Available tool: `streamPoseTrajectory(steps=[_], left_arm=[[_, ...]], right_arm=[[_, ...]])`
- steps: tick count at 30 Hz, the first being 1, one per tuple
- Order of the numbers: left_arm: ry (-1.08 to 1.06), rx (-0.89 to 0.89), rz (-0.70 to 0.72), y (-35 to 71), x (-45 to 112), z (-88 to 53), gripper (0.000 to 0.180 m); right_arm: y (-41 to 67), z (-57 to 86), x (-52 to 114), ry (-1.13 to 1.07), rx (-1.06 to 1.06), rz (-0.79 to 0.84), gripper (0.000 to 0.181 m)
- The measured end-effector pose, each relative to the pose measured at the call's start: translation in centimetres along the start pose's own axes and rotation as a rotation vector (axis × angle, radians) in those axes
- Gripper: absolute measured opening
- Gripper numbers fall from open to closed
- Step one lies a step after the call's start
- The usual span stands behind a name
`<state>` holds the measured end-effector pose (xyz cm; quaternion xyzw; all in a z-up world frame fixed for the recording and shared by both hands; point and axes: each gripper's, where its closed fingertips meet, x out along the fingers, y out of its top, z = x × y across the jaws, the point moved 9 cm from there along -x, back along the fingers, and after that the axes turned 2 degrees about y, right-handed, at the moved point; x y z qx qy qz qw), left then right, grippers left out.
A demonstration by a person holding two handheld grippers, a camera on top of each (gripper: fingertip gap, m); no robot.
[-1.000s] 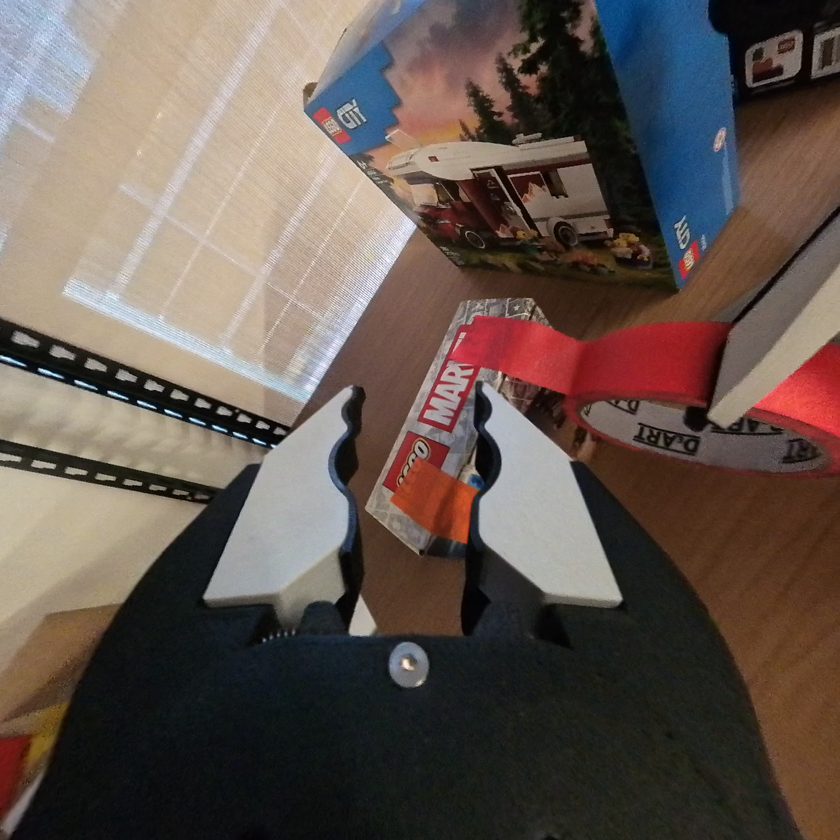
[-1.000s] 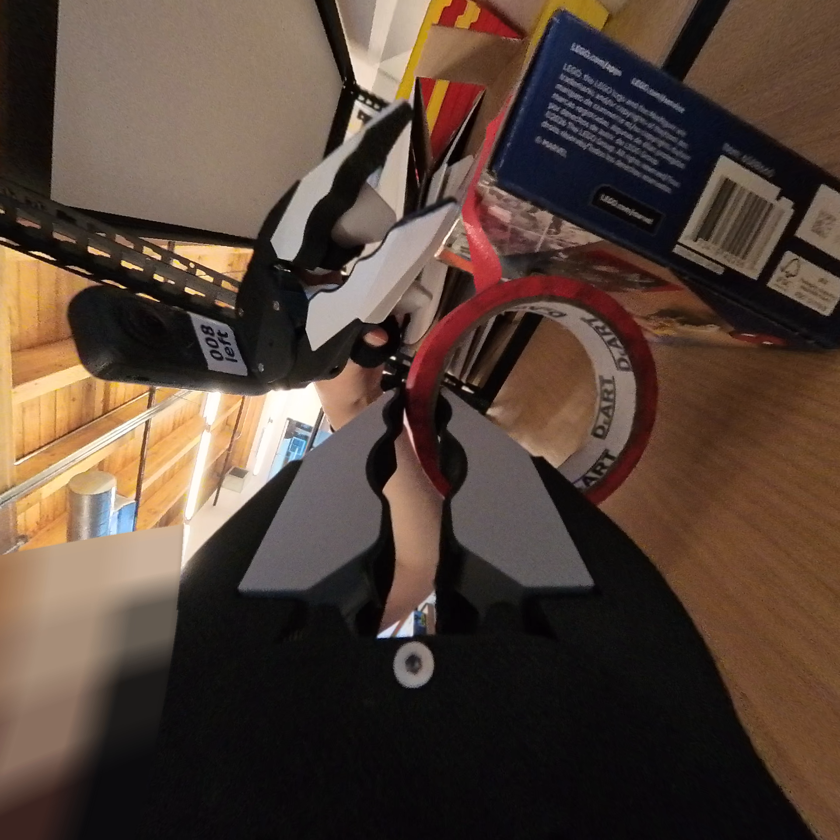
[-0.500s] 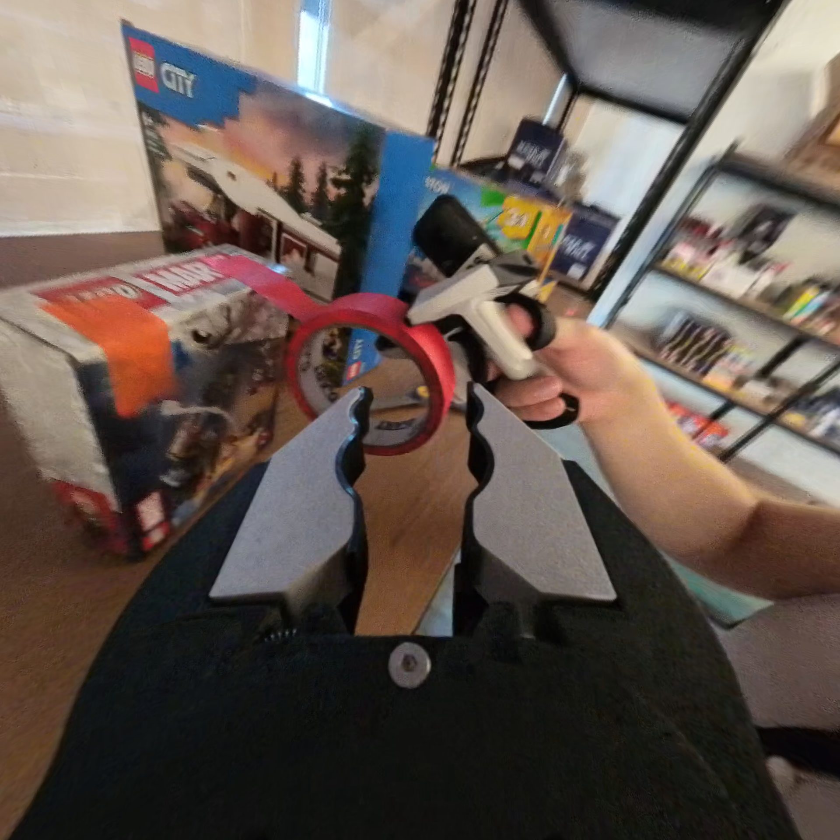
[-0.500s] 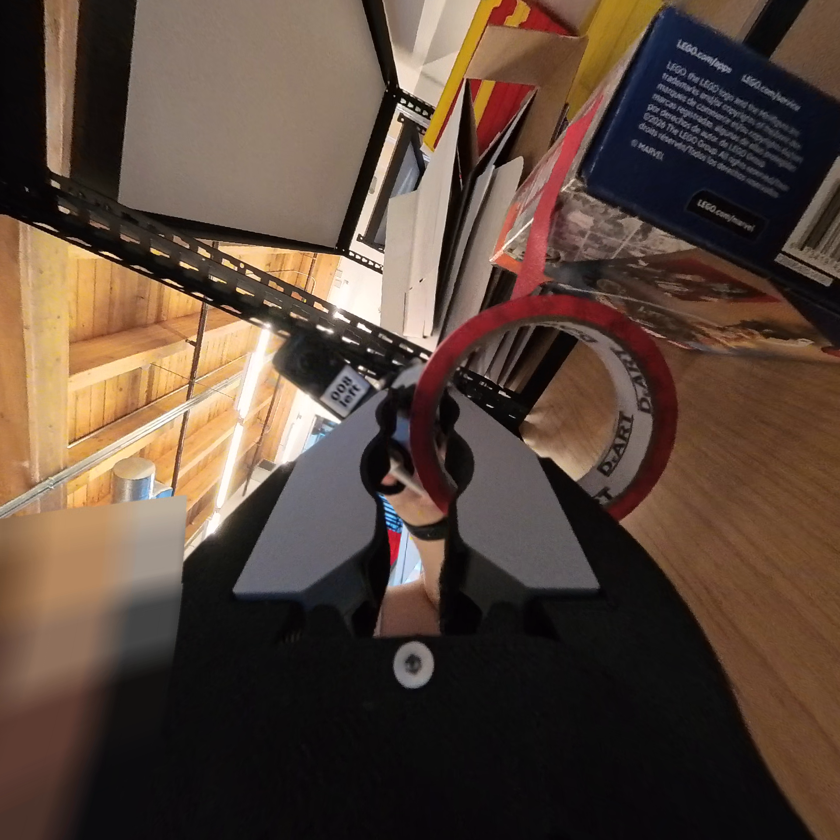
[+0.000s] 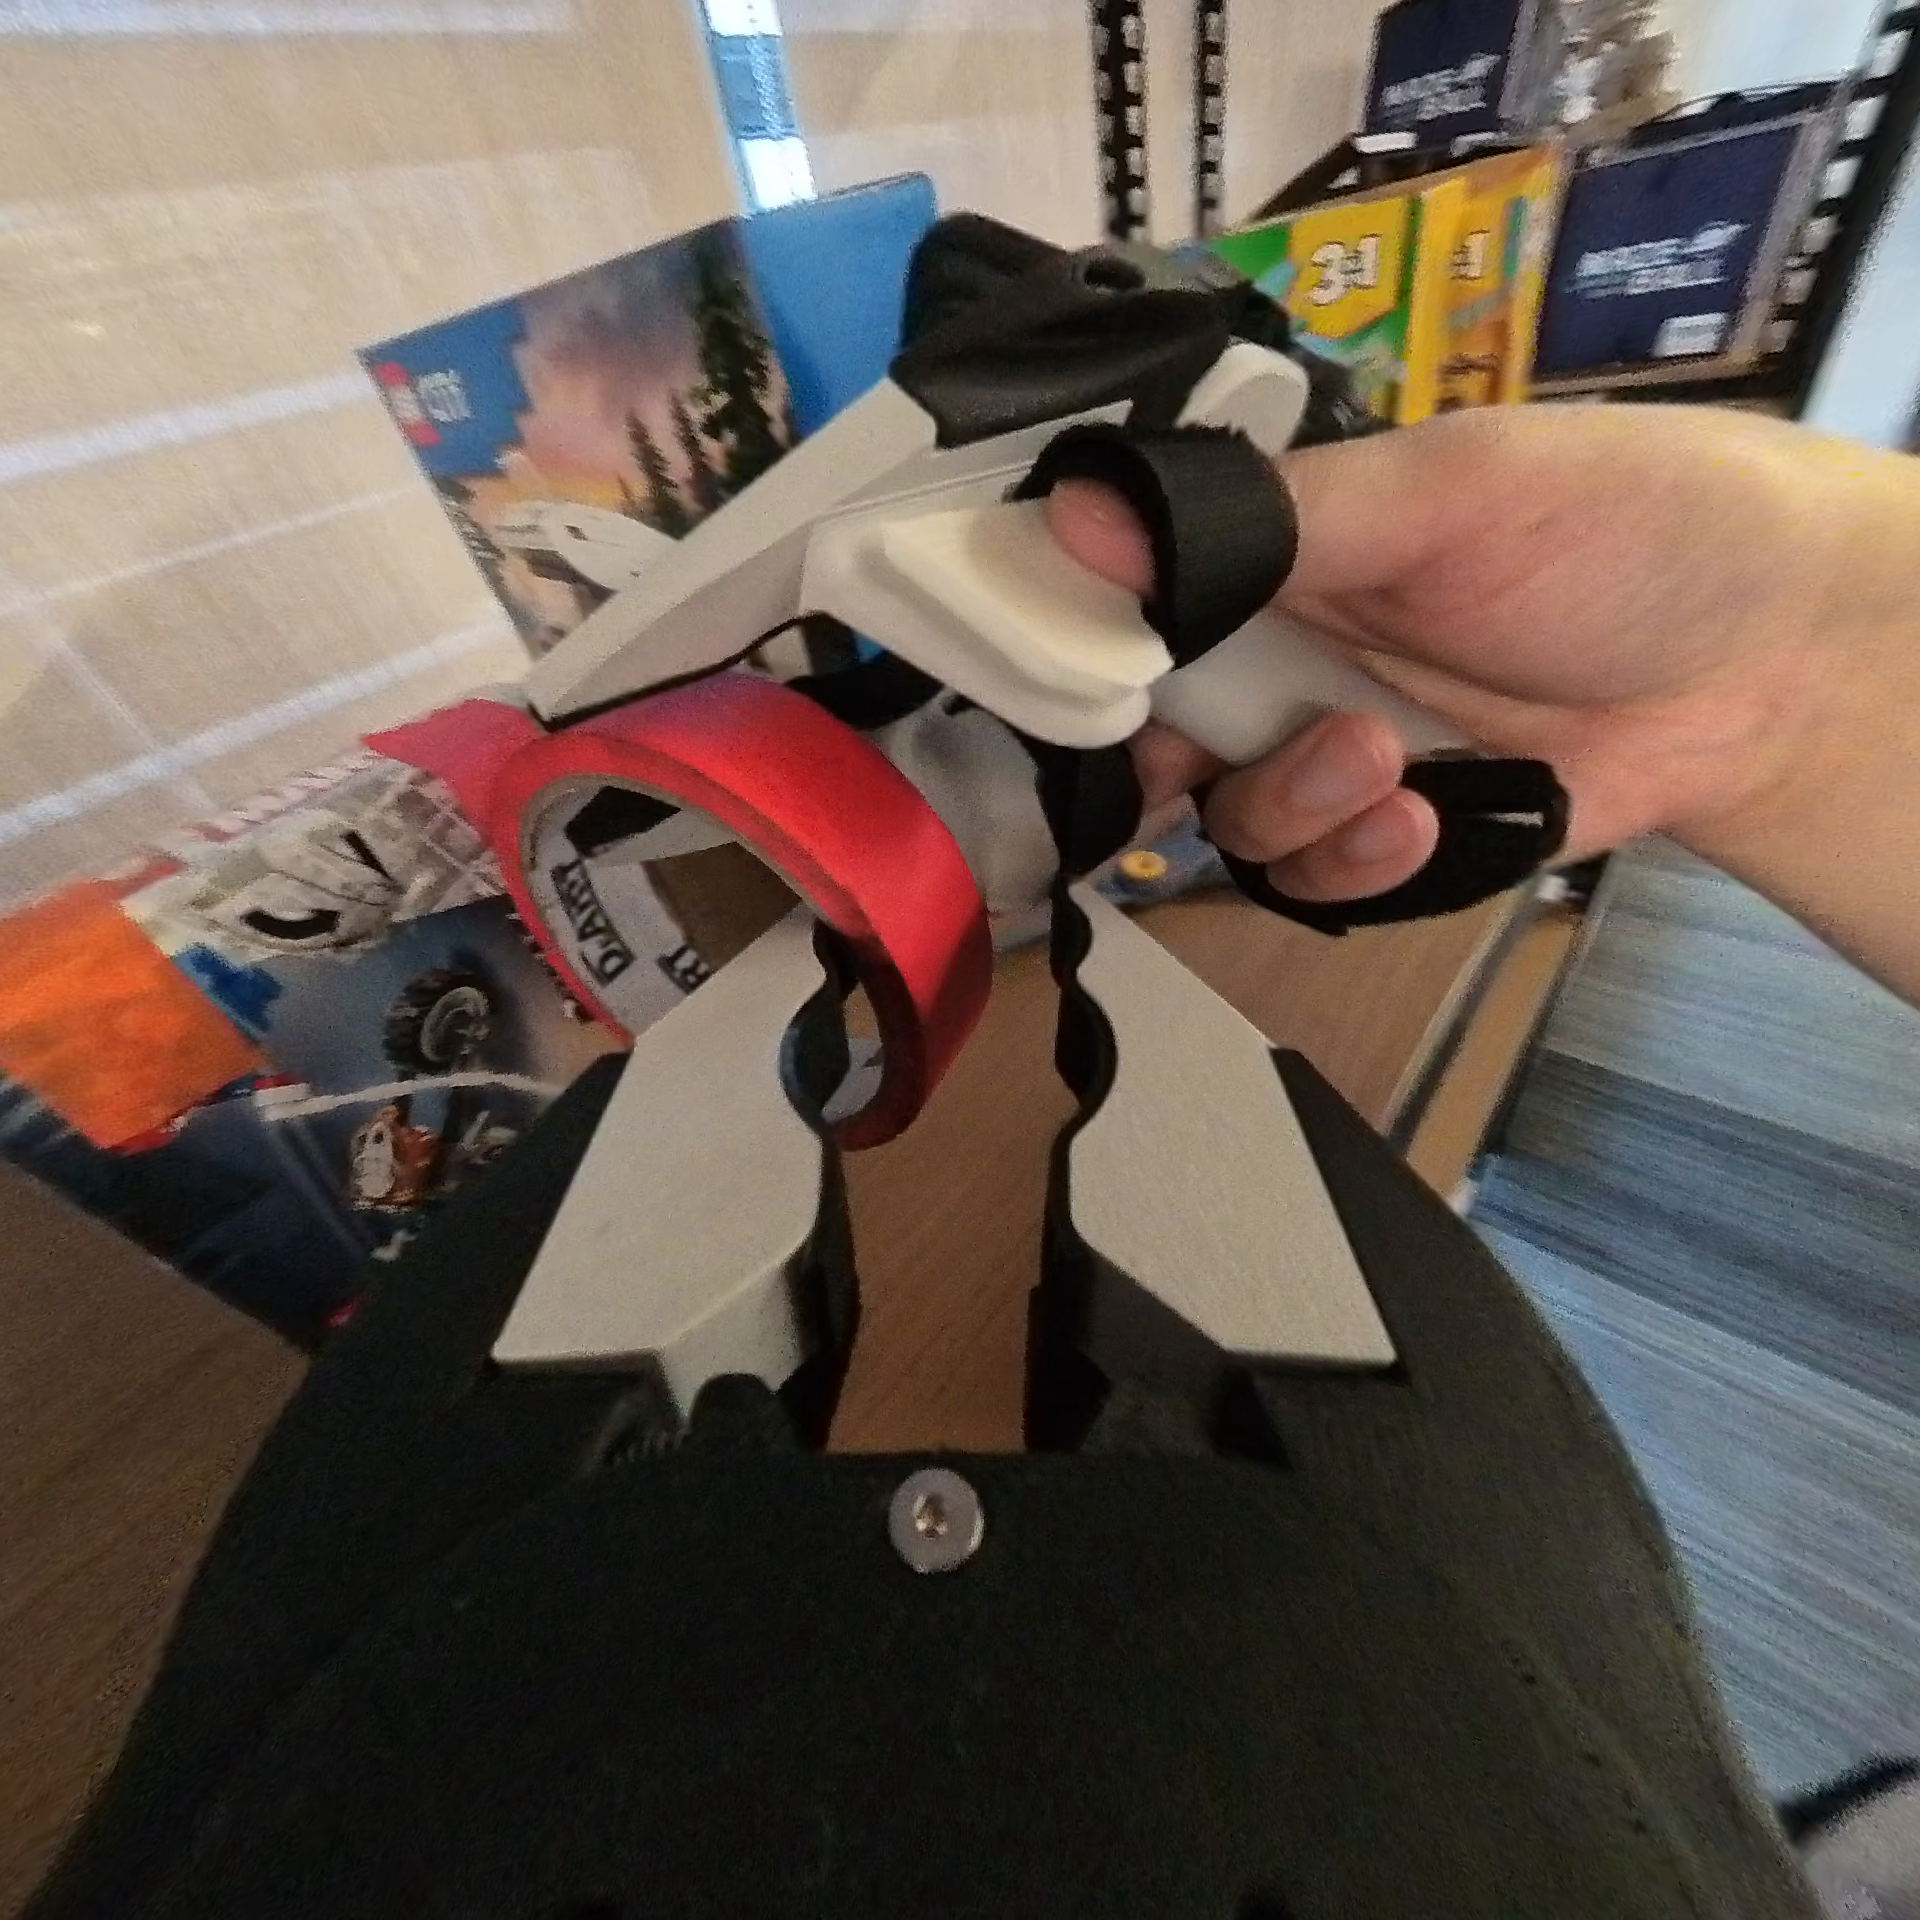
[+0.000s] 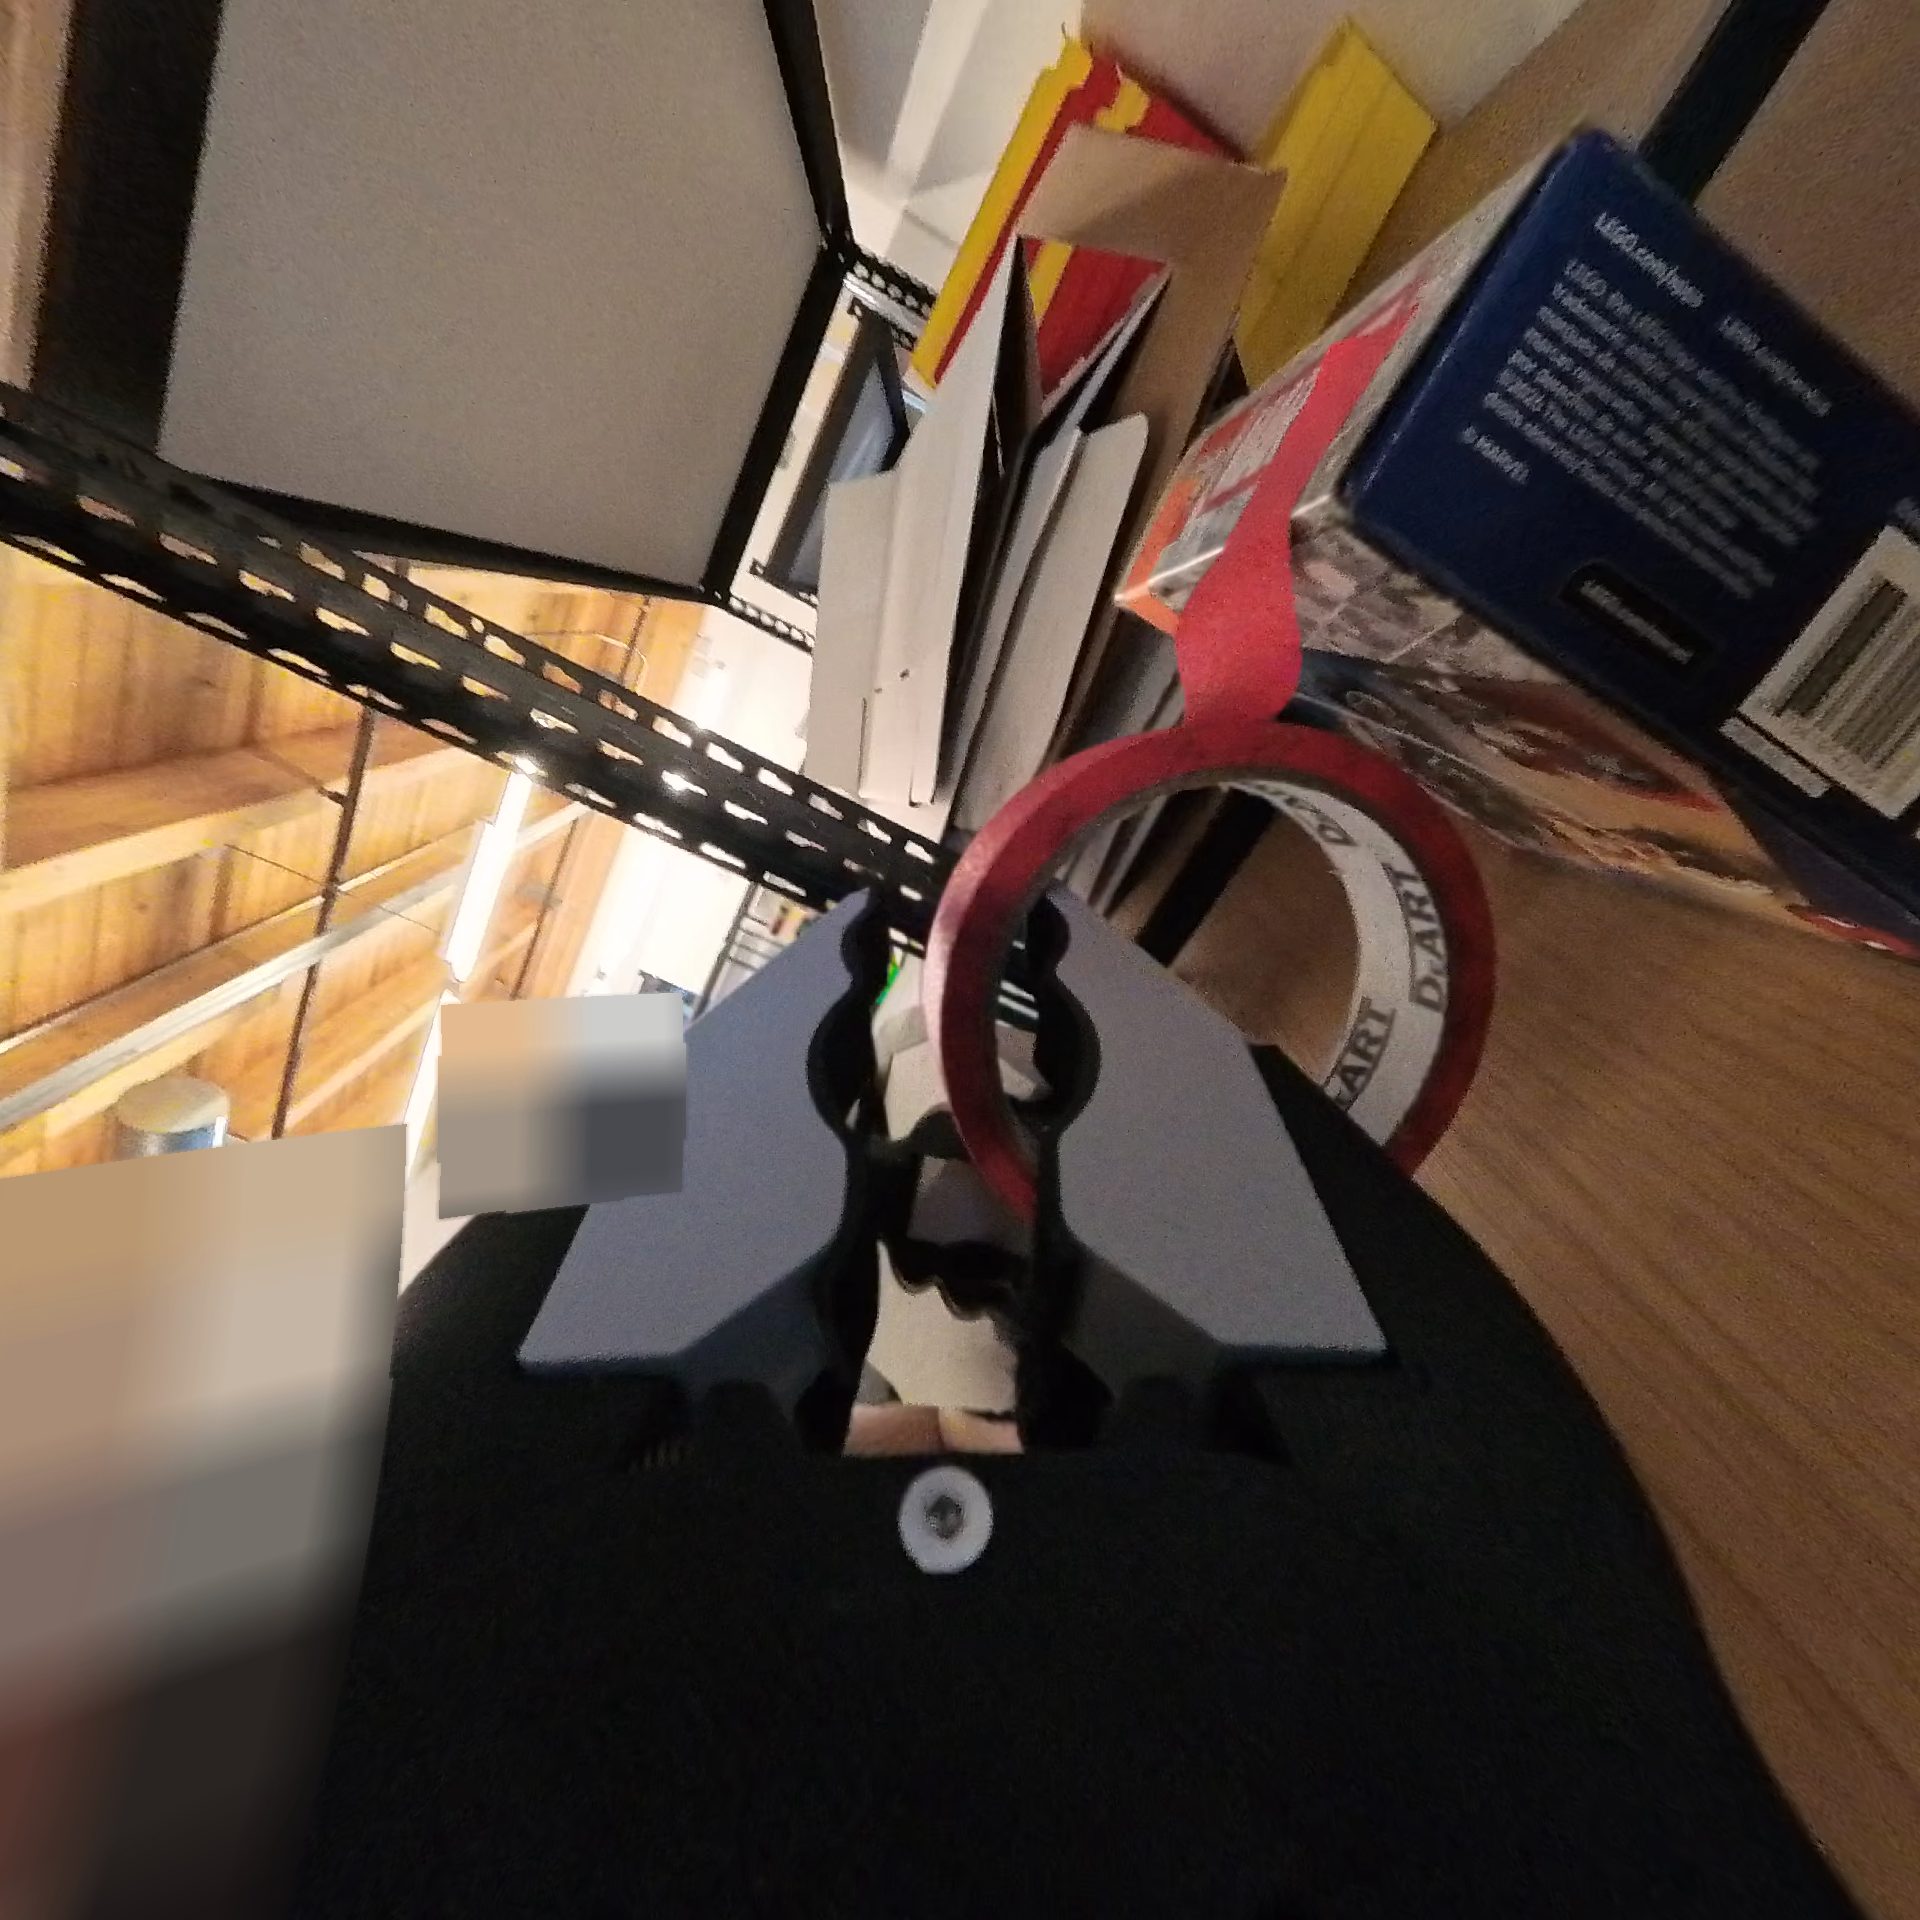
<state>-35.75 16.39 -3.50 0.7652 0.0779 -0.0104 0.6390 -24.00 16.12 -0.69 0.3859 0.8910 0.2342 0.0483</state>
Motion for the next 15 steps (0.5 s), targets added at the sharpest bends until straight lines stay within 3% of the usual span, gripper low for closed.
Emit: streamPoseTrajectory(steps=[4,15], left_arm=[[-0.176,-0.085,-0.013,-0.4,-0.6,-0.5,0.012],[-0.416,-0.249,0.032,-0.4,-2.6,-3.6,0.007]], right_arm=[[-0.4,-0.5,-0.2,-0.031,-0.066,-0.076,0.026],[0.3,-1.7,-1.4,-0.022,-0.114,-0.21,0.03]])
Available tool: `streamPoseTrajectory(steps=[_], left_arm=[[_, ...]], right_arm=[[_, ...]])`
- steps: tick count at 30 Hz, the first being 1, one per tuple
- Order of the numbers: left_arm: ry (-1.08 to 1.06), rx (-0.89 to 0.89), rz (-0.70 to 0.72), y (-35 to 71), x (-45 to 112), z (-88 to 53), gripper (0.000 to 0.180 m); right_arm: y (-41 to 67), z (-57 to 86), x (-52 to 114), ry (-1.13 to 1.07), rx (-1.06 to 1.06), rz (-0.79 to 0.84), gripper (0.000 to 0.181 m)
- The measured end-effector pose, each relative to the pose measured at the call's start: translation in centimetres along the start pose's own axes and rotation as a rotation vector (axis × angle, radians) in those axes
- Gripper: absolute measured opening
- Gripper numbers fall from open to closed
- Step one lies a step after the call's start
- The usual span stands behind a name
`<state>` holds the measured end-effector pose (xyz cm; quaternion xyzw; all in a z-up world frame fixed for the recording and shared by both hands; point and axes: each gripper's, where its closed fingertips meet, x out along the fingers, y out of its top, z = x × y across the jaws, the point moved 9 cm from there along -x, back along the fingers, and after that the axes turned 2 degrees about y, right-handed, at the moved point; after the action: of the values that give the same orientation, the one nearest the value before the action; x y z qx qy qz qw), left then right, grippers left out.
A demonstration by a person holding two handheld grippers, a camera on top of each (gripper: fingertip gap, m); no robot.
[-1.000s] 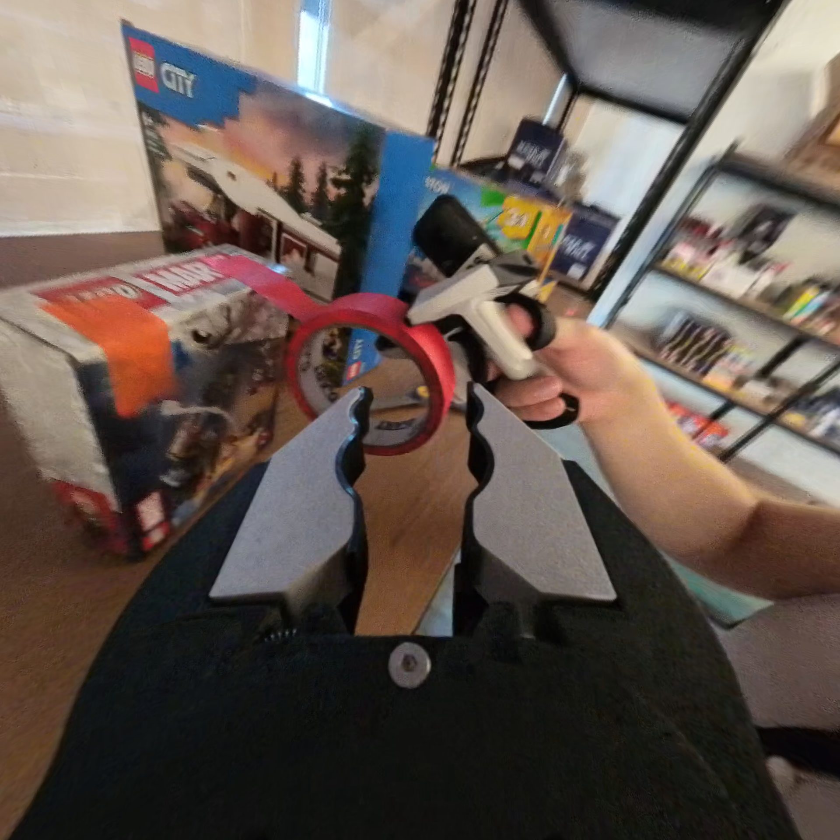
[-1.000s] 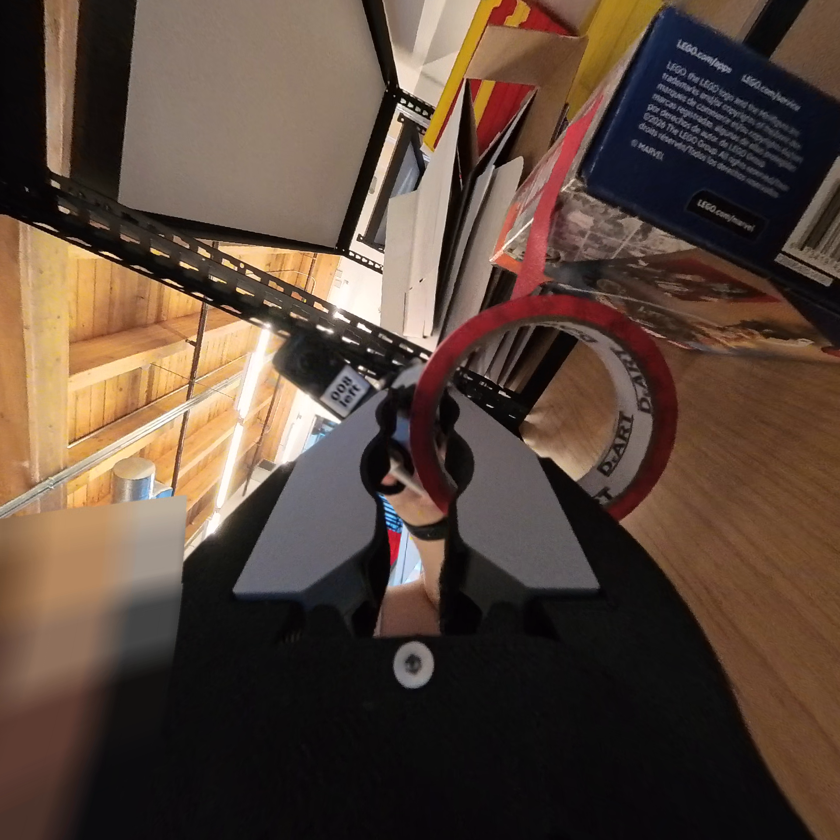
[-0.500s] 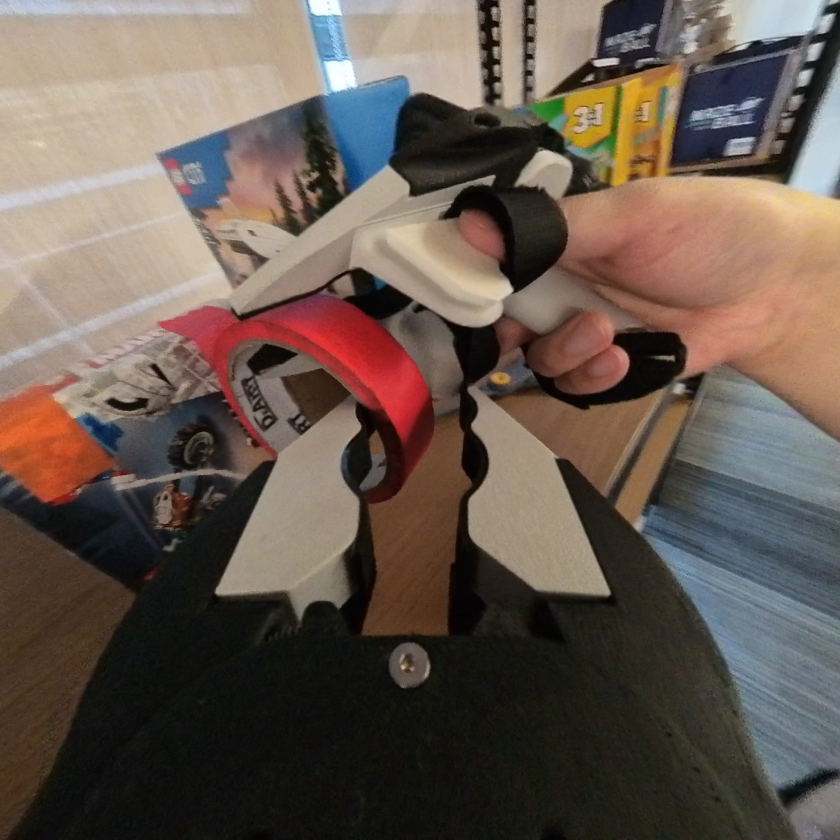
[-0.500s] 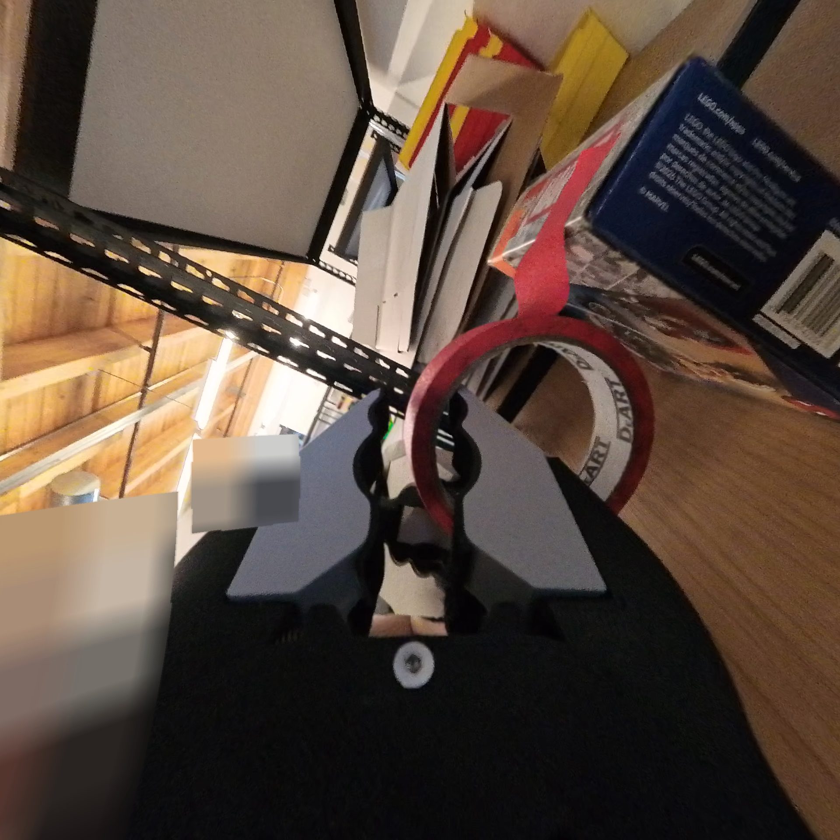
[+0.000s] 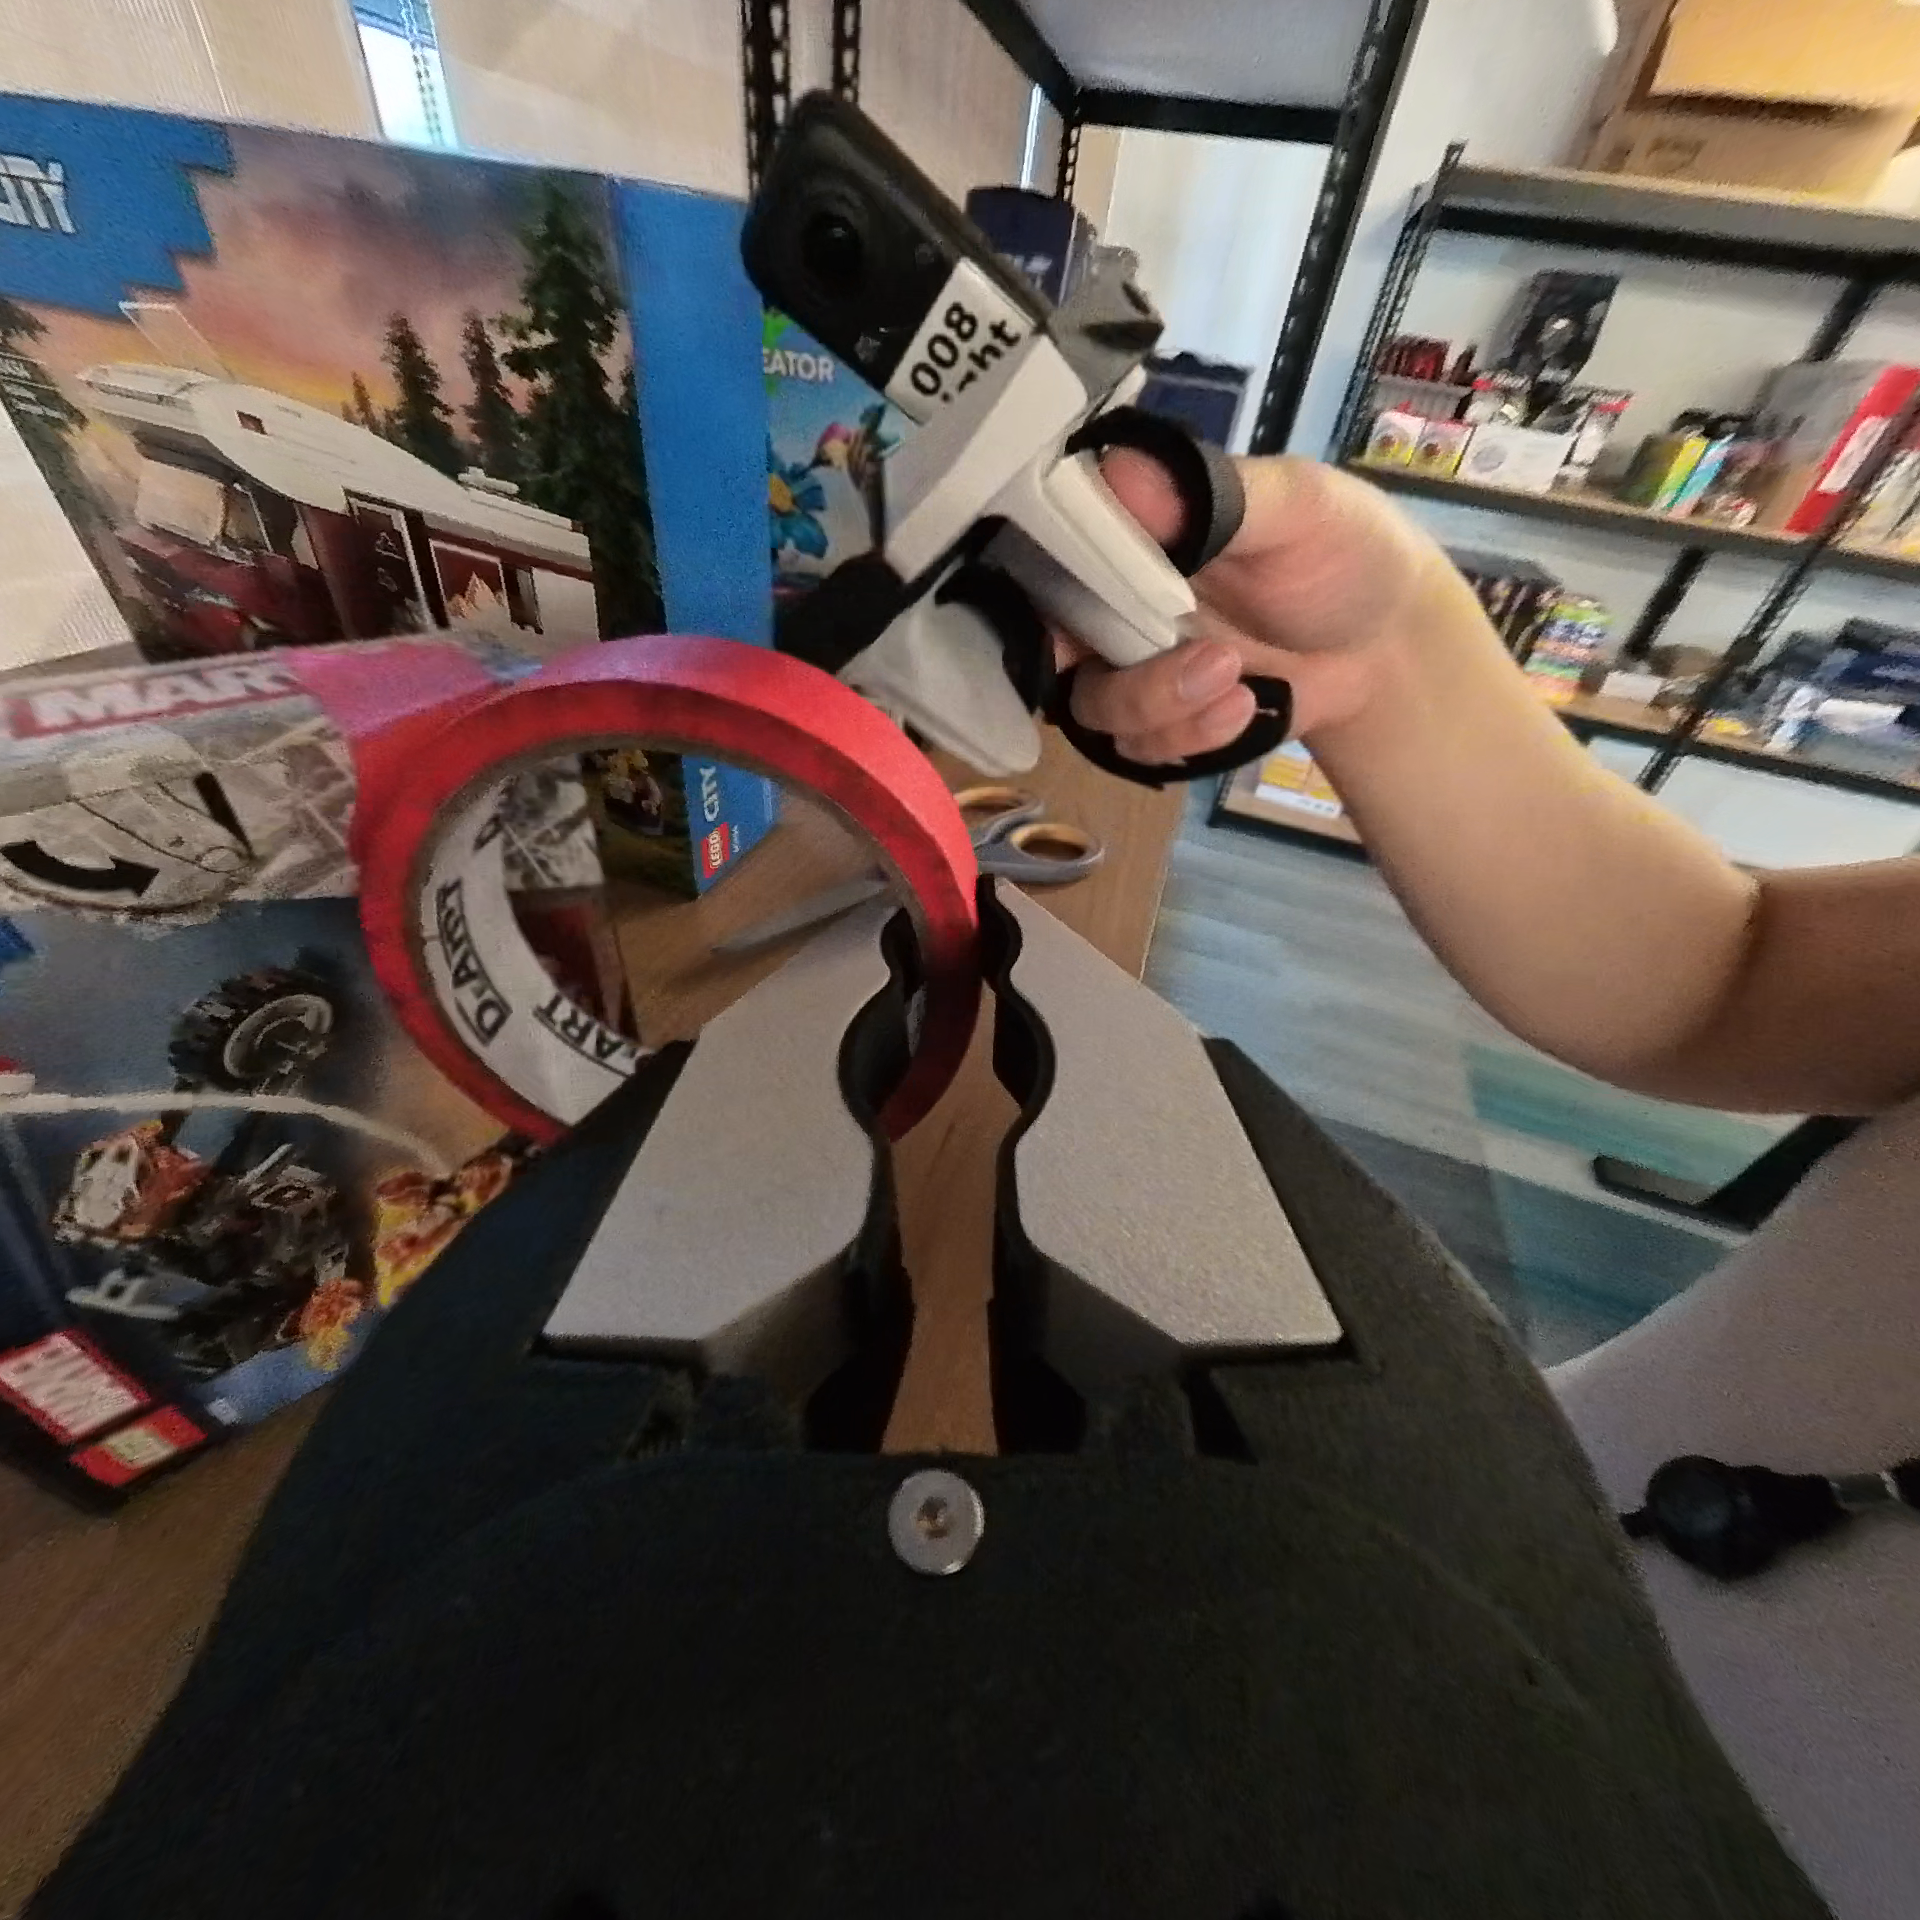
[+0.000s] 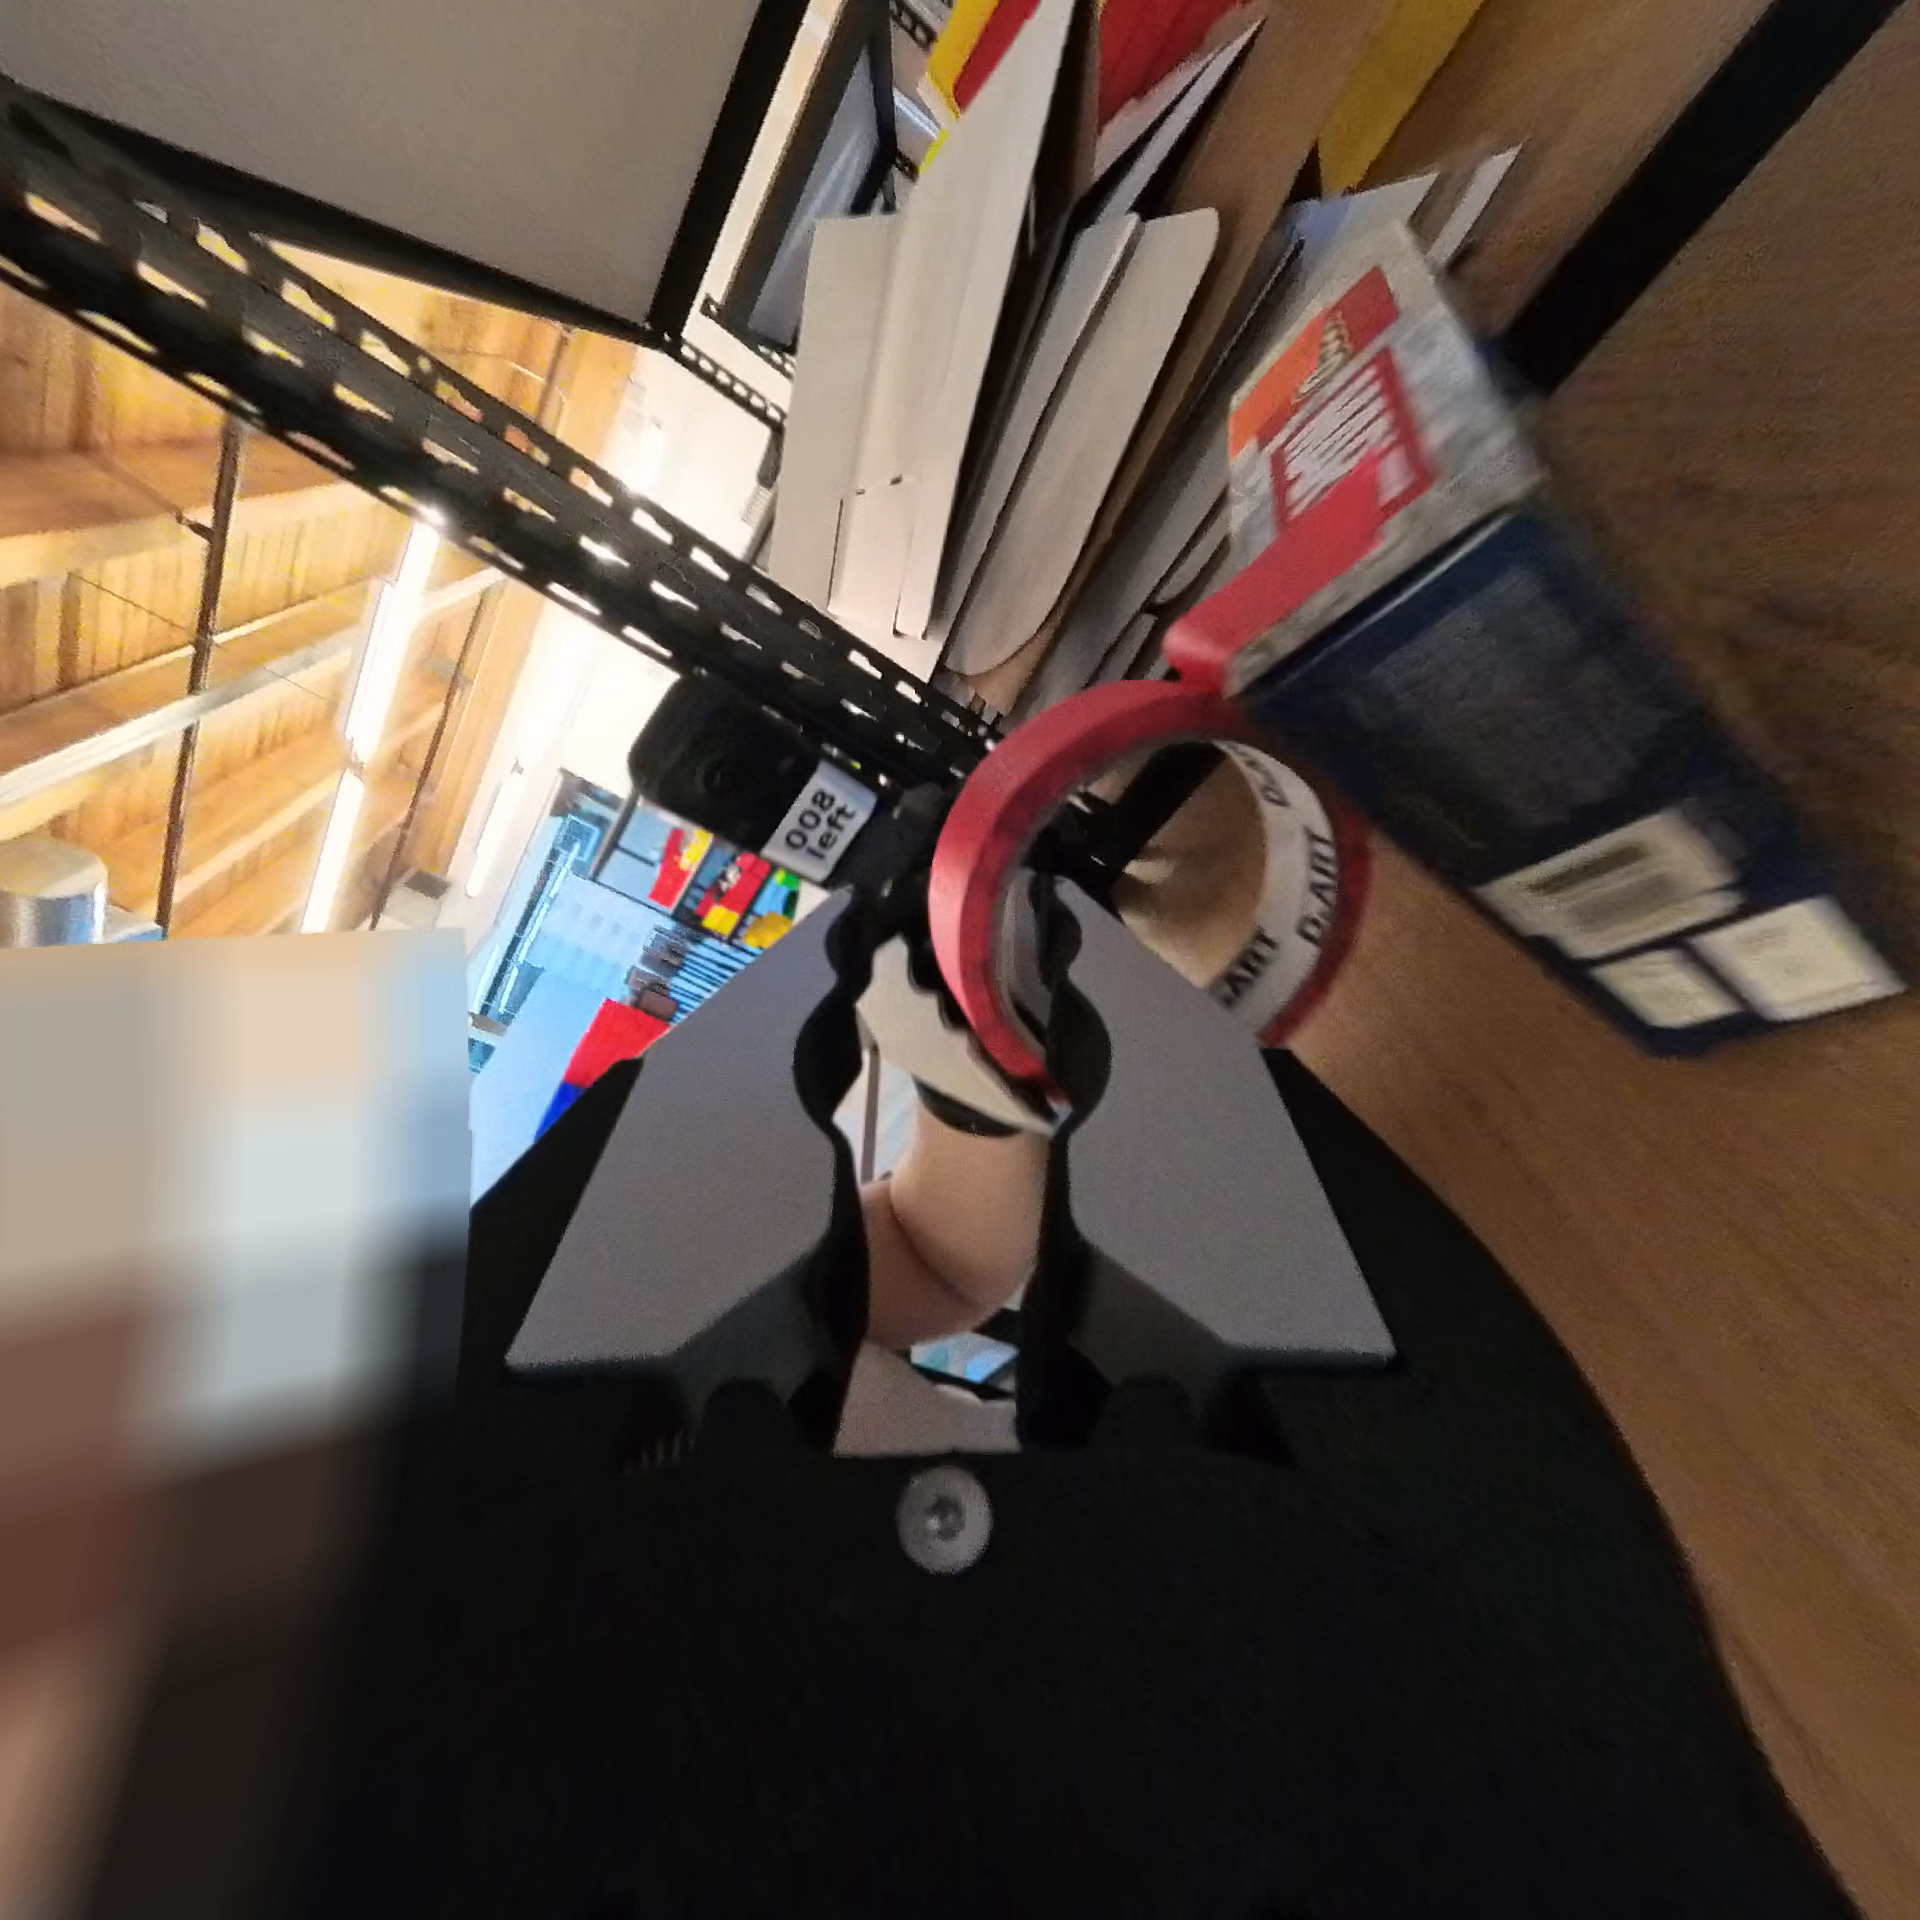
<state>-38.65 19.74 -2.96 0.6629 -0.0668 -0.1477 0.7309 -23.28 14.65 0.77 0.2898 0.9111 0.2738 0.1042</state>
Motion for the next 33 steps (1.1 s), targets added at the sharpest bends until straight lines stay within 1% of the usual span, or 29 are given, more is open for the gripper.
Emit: streamPoseTrajectory(steps=[2,4,6,8,9,13,17,23,27,29,31,33], left_arm=[[-0.022,-0.012,0.007,0.0,-0.6,-0.2,0.007],[-0.045,-0.017,-0.003,0.0,-1.0,-0.2,0.007],[-0.06,-0.018,-0.02,-0.1,-1.3,-0.1,0.007],[-0.094,-0.026,-0.032,-0.2,-1.5,0.2,0.007],[-0.103,-0.028,-0.035,-0.3,-1.6,0.2,0.007],[-0.12,-0.026,-0.049,-0.4,-1.8,0.2,0.007],[-0.157,-0.051,-0.032,-0.3,-2.1,0.1,0.007],[-0.159,-0.035,-0.045,-0.4,-2.2,0.0,0.007],[-0.165,-0.043,-0.038,-0.4,-2.1,-0.2,0.007],[-0.174,-0.046,-0.037,-0.5,-1.9,-0.2,0.007],[-0.17,-0.046,-0.035,-0.6,-1.9,-0.2,0.007],[-0.175,-0.051,-0.031,-0.6,-2.0,-0.2,0.007]], right_arm=[[0.5,-0.4,-1.5,-0.006,-0.022,0.012,0.016],[1.2,-1.4,-2.8,-0.011,-0.125,0.1,0.007],[1.7,-2.0,-3.2,-0.13,-0.259,0.193,0.0],[2.2,-2.1,-2.6,-0.226,-0.314,0.215,0.0],[2.5,-2.0,-1.9,-0.245,-0.298,0.2,0.0],[4.2,-0.5,1.1,-0.273,-0.13,0.086,0.0],[5.1,1.5,3.1,-0.344,-0.064,0.003,0.0],[6.1,2.2,3.2,-0.459,-0.11,0.007,0.0],[6.6,2.6,2.8,-0.468,-0.119,0.016,0.0],[6.5,1.6,2.6,-0.472,-0.206,0.046,0.0],[5.8,-0.3,2.6,-0.42,-0.292,0.077,0.0],[4.8,-1.3,2.8,-0.403,-0.353,0.055,0.0]])
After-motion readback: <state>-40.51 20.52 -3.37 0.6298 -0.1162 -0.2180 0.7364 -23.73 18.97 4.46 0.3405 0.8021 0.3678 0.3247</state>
